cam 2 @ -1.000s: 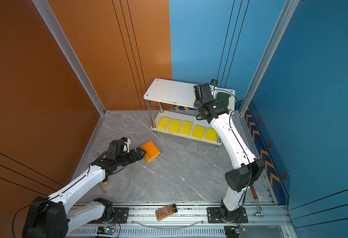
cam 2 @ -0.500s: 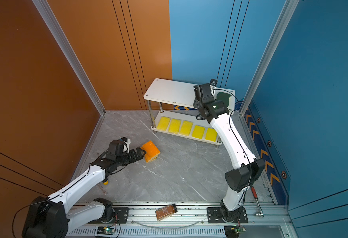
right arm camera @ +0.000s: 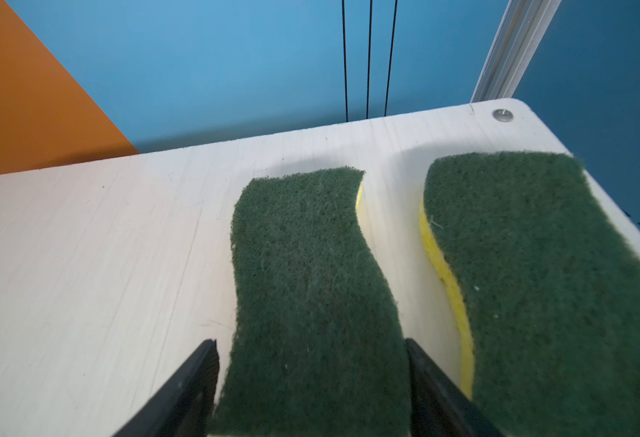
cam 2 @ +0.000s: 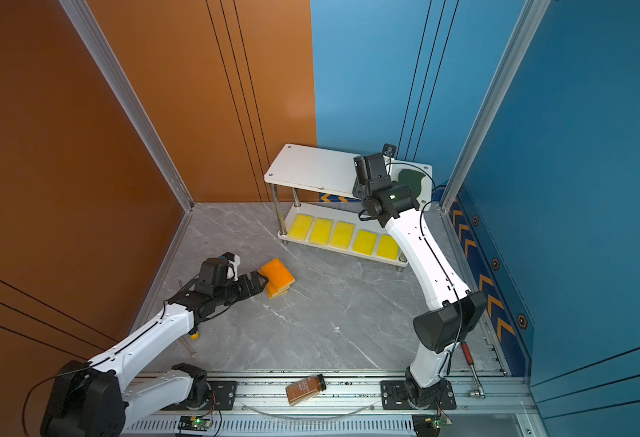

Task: Place and organize the cleaning sponges onto the shelf
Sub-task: 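Lower the green-backed sponge onto the top shelf and open the right gripper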

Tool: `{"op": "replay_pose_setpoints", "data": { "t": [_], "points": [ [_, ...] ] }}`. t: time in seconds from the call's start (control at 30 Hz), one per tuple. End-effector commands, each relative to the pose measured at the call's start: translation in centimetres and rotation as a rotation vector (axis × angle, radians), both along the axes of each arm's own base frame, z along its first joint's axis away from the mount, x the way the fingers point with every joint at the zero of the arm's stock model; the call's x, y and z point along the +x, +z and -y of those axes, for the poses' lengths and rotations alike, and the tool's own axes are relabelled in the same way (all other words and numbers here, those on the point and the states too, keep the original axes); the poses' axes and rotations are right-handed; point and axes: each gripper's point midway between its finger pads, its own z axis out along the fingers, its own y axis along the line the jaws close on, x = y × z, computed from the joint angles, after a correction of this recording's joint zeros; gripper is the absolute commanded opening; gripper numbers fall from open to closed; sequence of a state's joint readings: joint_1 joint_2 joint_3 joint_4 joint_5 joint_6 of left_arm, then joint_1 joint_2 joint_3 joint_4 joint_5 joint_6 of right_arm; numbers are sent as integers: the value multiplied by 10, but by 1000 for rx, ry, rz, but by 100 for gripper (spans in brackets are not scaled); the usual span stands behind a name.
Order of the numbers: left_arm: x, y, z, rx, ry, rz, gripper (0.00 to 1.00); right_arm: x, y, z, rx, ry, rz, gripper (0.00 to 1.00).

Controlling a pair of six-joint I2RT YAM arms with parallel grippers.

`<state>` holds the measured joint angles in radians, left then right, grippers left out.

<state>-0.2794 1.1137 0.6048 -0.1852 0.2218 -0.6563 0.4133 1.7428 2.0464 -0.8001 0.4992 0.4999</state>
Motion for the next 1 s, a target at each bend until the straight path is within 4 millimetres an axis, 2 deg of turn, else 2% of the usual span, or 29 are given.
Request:
{"op": "replay_pose_setpoints", "data": {
  "t": [0.0,0.27,0.57,0.97],
  "points": [
    [-7,-7,-4,-2,8,-31,98,-9,12,4,-13,-4,29,73],
    [-7,-8,-4,-3,8,-33,98,-16,17,8,-20,-2,42,74],
    [-7,-8,-3,-3,9,-33,98,-21,23,6,-25,19,51,79],
    [-5,-13,-3,2,26,-64,98,-42,35,11,-55,38,70,90]
  ]
}}
